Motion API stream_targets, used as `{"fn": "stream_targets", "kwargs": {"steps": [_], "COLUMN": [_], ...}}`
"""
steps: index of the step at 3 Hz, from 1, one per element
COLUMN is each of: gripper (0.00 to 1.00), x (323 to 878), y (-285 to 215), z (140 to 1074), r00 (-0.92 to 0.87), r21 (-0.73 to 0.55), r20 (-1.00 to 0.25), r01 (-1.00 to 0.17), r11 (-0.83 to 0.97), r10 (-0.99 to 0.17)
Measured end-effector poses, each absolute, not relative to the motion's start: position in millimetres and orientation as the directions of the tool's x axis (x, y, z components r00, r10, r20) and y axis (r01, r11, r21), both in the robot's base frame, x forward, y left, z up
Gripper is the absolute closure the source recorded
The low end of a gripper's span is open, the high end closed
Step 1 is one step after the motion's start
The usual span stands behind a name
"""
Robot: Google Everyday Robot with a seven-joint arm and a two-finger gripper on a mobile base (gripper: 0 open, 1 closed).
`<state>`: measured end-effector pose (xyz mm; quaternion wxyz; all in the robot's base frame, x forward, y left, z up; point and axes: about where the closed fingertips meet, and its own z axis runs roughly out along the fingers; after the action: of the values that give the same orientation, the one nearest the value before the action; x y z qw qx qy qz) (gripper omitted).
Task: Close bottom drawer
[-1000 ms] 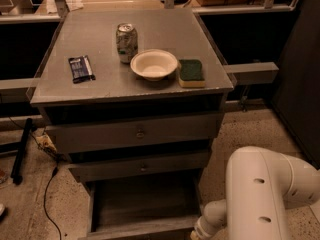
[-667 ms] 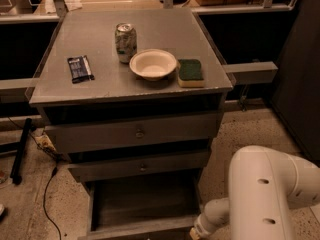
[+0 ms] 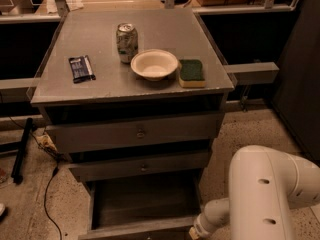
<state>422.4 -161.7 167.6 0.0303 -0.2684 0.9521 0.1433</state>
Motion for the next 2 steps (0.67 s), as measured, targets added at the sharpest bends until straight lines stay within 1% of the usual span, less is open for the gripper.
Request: {"fn": "stream_targets", "kwargs": {"steps": [1, 2], "gripper": [1.0, 1.0], "x": [433.5, 433.3], "y": [-158.2, -158.1], "z": [174.7, 174.8], "r00": [-0.855, -0.855], "r21": [0.25, 0.25], "r20": [-0.162, -0.162], "r01": [-0.519, -0.519], "r11": [0.817, 0.817], "r10": [-0.494, -0.493]}}
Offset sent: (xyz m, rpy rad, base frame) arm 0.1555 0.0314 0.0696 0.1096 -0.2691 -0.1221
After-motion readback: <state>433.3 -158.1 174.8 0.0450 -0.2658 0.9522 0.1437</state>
